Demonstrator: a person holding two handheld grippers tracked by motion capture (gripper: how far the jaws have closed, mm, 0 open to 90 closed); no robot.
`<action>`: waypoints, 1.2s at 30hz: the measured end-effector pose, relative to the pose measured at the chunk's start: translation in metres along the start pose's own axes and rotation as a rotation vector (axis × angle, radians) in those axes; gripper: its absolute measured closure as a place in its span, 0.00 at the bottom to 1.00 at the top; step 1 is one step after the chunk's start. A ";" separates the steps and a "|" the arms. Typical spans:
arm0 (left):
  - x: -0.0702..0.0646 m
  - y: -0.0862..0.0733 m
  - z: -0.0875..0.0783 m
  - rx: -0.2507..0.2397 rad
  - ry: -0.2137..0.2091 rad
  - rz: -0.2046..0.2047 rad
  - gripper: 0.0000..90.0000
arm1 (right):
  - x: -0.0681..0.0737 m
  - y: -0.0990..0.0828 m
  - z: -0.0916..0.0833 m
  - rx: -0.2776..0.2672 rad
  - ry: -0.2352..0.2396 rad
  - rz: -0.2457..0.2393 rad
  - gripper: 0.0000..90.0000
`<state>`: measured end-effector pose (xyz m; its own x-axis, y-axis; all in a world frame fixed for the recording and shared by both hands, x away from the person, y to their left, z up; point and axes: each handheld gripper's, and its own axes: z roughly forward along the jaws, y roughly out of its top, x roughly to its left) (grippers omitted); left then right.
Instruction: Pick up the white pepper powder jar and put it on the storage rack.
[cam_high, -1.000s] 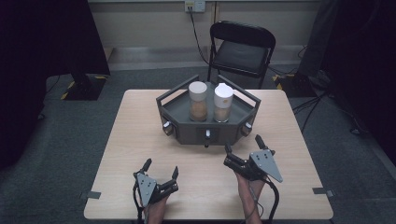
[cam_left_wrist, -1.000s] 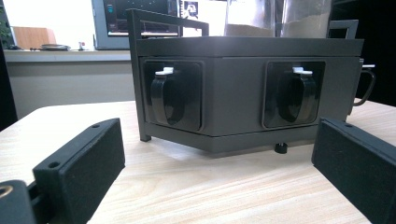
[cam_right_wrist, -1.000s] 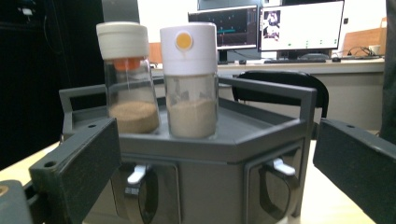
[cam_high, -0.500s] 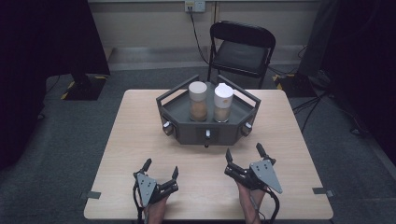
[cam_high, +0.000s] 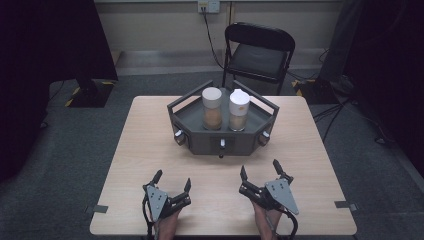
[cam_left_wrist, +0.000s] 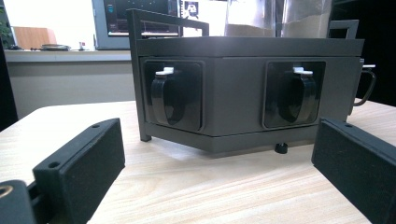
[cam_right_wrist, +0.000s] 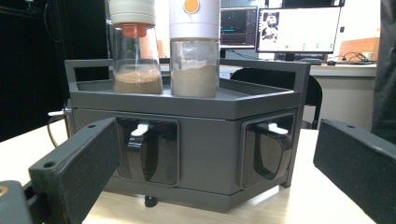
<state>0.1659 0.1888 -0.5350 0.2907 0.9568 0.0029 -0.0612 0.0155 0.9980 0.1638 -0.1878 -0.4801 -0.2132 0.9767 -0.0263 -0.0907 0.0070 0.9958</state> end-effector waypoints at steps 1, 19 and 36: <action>0.000 0.000 0.000 0.000 0.000 0.000 0.02 | 0.000 -0.001 0.000 0.002 0.000 0.003 0.00; 0.000 0.000 0.000 0.000 0.000 0.000 0.02 | -0.002 -0.022 -0.010 0.018 0.008 0.030 0.00; 0.000 0.000 0.000 -0.001 -0.001 -0.001 0.02 | -0.002 -0.035 -0.013 0.050 0.001 0.023 0.00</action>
<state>0.1659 0.1889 -0.5351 0.2912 0.9567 0.0024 -0.0615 0.0162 0.9980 0.1551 -0.1925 -0.5156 -0.2160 0.9764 -0.0032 -0.0366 -0.0049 0.9993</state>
